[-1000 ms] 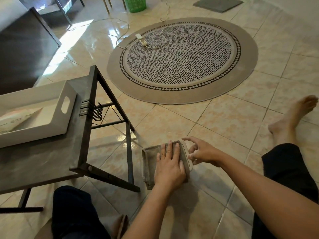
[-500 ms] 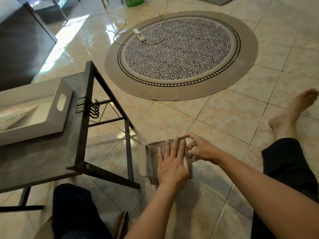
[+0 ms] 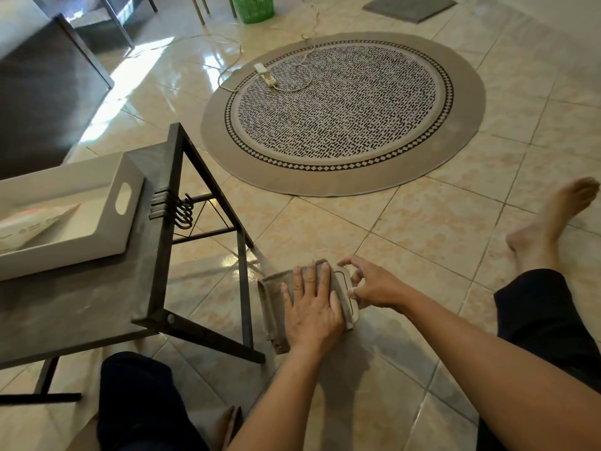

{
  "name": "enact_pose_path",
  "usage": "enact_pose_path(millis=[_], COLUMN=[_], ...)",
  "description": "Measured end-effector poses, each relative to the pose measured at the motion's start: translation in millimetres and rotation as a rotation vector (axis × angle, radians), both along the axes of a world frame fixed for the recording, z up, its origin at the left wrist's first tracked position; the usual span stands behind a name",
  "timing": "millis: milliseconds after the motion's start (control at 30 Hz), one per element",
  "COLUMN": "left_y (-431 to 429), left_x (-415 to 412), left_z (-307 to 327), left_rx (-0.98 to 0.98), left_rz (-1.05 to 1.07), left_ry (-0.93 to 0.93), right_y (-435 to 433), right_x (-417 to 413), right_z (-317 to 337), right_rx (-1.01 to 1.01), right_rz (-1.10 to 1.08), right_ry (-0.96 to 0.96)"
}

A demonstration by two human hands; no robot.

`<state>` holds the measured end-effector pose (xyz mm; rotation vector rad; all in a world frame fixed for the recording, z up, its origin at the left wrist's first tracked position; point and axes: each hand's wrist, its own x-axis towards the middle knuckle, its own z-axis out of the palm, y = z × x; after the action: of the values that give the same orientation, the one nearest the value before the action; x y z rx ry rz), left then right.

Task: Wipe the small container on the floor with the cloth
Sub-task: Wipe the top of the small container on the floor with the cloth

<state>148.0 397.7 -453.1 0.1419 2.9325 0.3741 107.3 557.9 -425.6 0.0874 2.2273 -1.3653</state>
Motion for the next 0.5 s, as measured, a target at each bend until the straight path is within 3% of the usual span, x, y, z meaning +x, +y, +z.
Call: enact_pose_path(millis=[400, 500], left_y=[10, -16], left_x=[0, -8], left_z=[-6, -6], left_rx=[-0.025, -0.008], left_rz=[-0.101, 0.051], left_ry=[0.029, 0.027], right_y=[1, -1], right_x=[0, 0], right_z=[-4, -3], right_rx=[-0.01, 0.016], right_rz=[-0.049, -0.045], right_ry=[0.041, 0.046])
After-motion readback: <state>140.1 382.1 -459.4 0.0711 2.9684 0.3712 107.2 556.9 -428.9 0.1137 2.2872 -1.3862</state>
